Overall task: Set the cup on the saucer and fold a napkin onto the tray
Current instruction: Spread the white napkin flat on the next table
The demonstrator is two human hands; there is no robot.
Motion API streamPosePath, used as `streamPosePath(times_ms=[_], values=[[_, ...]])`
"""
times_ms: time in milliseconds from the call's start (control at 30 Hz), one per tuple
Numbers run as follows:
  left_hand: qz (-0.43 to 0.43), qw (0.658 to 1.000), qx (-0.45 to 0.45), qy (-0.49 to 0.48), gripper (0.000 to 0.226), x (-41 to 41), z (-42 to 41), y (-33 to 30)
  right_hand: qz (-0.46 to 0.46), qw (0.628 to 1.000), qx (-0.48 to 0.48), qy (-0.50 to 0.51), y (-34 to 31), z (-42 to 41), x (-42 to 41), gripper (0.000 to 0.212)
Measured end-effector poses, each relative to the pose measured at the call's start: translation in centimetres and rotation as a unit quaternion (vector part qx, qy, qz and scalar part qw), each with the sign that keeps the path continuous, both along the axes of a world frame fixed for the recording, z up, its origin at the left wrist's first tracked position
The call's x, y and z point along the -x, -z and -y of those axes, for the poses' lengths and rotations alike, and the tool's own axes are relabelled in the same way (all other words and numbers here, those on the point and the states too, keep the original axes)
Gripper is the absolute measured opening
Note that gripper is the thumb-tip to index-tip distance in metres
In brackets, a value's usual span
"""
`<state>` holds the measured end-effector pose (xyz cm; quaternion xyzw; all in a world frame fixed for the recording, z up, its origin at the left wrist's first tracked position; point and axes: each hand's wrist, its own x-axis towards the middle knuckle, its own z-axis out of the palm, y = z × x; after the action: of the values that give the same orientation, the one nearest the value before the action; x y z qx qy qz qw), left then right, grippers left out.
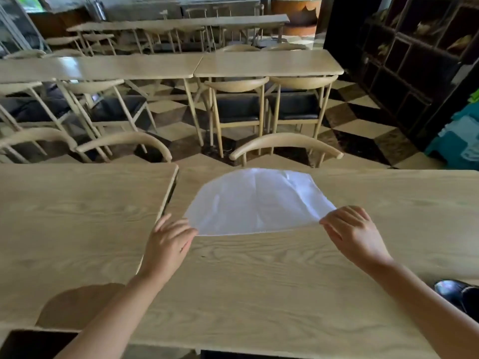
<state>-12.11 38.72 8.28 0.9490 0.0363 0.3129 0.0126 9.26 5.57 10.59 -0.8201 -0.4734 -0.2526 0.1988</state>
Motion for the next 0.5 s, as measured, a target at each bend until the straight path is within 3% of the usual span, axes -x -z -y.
streamPosePath(times_ms=[133,233,300,400,500], values=[[-0.137,0.988,0.071,0.015,0.017,2.9,2.7,8.5,-0.065,0.994,0.086,0.007,8.5,2.4,3.8,0.009],[-0.234,0.963,0.132,0.001,0.016,5.4,5.5,13.4,-0.134,0.980,0.144,0.027,13.8,4.5,7.0,0.024],[-0.224,0.962,0.153,0.008,0.020,7.4,7.1,15.4,-0.177,0.973,0.140,0.050,16.6,6.0,9.0,0.029],[-0.206,0.966,0.158,-0.019,0.058,8.9,8.1,16.3,-0.224,0.967,0.085,0.085,19.0,7.7,11.1,0.015],[-0.206,0.963,0.168,-0.042,0.044,9.3,8.8,16.3,-0.233,0.964,0.043,0.118,19.8,7.9,12.0,0.016]])
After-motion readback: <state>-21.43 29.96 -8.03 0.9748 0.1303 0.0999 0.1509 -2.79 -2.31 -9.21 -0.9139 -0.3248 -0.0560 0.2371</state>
